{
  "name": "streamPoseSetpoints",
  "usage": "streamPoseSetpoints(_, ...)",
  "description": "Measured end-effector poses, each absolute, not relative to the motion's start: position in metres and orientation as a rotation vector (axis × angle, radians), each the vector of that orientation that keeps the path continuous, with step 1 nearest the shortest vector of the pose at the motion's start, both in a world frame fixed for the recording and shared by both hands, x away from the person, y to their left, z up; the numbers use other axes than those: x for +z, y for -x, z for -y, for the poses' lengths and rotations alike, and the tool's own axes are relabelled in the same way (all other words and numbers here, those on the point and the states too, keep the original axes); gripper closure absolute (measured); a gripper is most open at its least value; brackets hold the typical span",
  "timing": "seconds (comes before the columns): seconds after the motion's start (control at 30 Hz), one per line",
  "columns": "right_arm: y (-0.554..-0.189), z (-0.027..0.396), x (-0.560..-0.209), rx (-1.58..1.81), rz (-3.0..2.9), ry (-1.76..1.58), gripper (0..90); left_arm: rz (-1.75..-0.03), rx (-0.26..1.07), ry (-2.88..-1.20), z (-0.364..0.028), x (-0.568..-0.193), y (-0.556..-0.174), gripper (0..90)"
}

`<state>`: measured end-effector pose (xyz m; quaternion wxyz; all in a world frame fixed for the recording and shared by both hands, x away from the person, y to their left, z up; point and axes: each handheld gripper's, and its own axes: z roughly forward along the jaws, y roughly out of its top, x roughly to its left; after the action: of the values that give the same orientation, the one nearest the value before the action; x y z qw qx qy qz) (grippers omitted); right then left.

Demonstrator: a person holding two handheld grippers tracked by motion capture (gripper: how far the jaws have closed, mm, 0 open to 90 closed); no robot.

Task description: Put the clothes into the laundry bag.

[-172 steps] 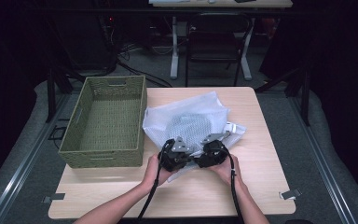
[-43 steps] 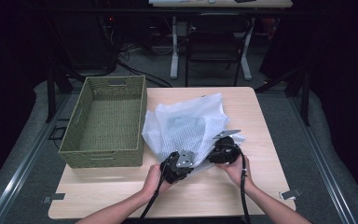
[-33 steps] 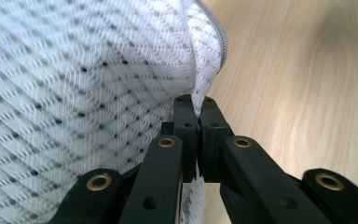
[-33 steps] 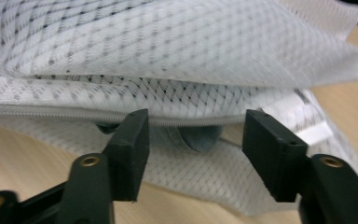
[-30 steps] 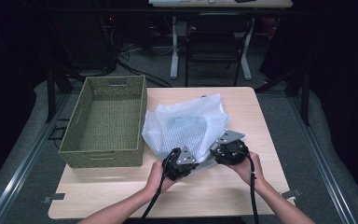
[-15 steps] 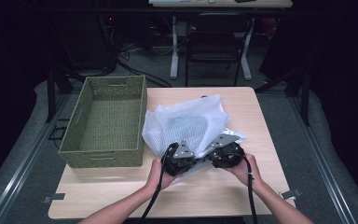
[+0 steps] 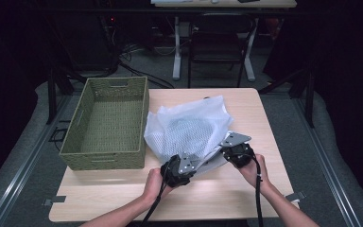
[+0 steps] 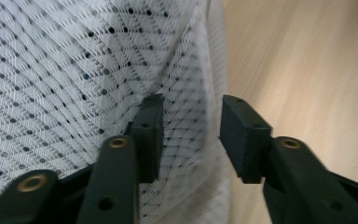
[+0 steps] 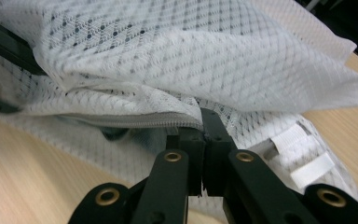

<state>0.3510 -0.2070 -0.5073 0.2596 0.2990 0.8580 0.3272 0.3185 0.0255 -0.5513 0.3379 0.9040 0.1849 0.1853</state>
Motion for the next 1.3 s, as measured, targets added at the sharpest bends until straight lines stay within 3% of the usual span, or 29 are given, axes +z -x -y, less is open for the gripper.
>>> streamPoseSetpoints(0.07,-0.35,0.207,-0.508,0.868,-2.328,-0.802,89.1,-0.479,0.495,-2.369,-0.022,-0.553,-0.318,67.7)
streamPoseSetpoints(0.17,-0.35,0.211,-0.511,0.816,-2.359,-0.819,89.3,-0.454,0.517,-2.383,-0.02,-0.557,-0.319,87.4)
streamPoseSetpoints(0.2,-0.349,0.214,-0.516,0.786,-2.392,-0.846,89.3,-0.455,0.515,-2.392,-0.021,-0.558,-0.32,90.0)
streamPoseSetpoints(0.5,-0.323,0.21,-0.543,0.639,-2.584,-0.842,89.5,-0.444,0.429,-2.48,-0.038,-0.568,-0.326,90.0)
streamPoseSetpoints(0.63,-0.335,0.206,-0.553,0.586,-2.635,-0.868,88.7,-0.469,0.388,-2.482,-0.041,-0.568,-0.33,89.7)
streamPoseSetpoints(0.77,-0.343,0.204,-0.557,0.576,-2.656,-0.87,82.3,-0.467,0.367,-2.489,-0.041,-0.568,-0.331,84.4)
streamPoseSetpoints(0.8,-0.344,0.205,-0.557,0.584,-2.661,-0.88,74.4,-0.47,0.336,-2.491,-0.042,-0.567,-0.332,84.4)
streamPoseSetpoints(0.83,-0.341,0.211,-0.552,0.61,-2.675,-0.888,65.4,-0.47,0.293,-2.502,-0.043,-0.566,-0.332,77.4)
streamPoseSetpoints(0.87,-0.341,0.211,-0.552,0.61,-2.675,-0.888,65.4,-0.47,0.293,-2.502,-0.043,-0.566,-0.332,75.4)
streamPoseSetpoints(1.03,-0.33,0.223,-0.537,0.653,-2.675,-0.94,44.0,-0.496,0.243,-2.486,-0.049,-0.56,-0.331,65.1)
streamPoseSetpoints(1.07,-0.326,0.227,-0.533,0.654,-2.675,-0.951,33.6,-0.508,0.236,-2.479,-0.05,-0.559,-0.33,57.1)
streamPoseSetpoints(1.23,-0.32,0.236,-0.53,0.677,-2.669,-0.992,23.8,-0.539,0.226,-2.453,-0.058,-0.547,-0.322,44.1)
streamPoseSetpoints(1.27,-0.316,0.241,-0.527,0.694,-2.662,-1.012,19.4,-0.543,0.225,-2.452,-0.059,-0.544,-0.321,38.0)
streamPoseSetpoints(1.3,-0.316,0.241,-0.527,0.694,-2.662,-1.012,19.4,-0.542,0.224,-2.448,-0.062,-0.541,-0.319,38.0)
